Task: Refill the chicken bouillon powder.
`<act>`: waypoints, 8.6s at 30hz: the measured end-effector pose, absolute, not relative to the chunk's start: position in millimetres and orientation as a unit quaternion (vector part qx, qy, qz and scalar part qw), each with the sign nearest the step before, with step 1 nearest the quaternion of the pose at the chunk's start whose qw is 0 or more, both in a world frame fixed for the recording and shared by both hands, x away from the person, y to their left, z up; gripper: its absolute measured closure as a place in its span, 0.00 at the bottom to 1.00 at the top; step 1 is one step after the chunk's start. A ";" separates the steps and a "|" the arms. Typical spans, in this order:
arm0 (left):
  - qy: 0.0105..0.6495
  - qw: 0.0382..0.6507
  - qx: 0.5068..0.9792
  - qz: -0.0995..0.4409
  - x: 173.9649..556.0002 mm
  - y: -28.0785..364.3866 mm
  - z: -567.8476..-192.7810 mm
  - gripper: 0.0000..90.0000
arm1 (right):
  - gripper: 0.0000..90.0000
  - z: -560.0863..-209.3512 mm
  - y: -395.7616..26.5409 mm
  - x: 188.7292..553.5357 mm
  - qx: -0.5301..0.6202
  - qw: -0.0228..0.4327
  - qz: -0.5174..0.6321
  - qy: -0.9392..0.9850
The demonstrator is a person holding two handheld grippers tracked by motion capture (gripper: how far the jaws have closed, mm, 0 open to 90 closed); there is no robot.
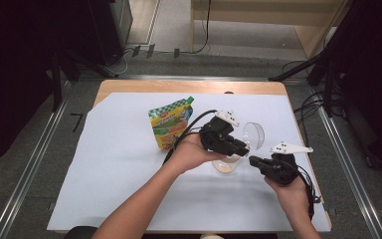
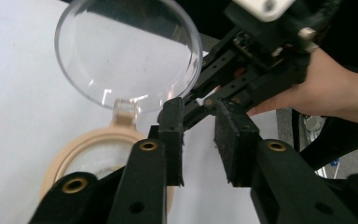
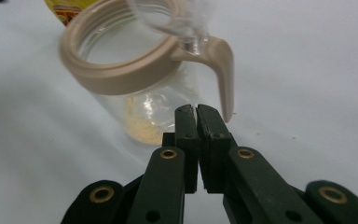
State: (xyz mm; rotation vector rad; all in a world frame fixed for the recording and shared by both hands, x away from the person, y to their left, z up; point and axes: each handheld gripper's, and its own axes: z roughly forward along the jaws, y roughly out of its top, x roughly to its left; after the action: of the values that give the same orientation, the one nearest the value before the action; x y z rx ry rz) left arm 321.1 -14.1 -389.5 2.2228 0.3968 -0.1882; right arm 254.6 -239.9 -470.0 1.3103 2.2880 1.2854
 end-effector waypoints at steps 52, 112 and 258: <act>0.284 0.413 0.865 -0.023 310.1 143.3 -382.0 0.51 | 0.60 -479.3 -163.2 225.9 0.318 0.014 0.453 0.833; 0.362 0.407 0.838 0.037 353.8 181.1 -387.4 0.77 | 0.56 -488.4 -153.2 227.0 0.314 0.012 0.447 0.838; 0.314 0.435 0.844 -0.020 281.2 71.6 -373.1 0.71 | 0.78 -482.3 -71.9 199.6 0.209 0.055 0.522 0.825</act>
State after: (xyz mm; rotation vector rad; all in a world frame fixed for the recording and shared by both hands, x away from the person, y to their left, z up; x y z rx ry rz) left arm 281.2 71.6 -373.1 2.1006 0.7817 -0.0499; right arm 199.6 -71.9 -482.3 0.6339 2.5053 1.5835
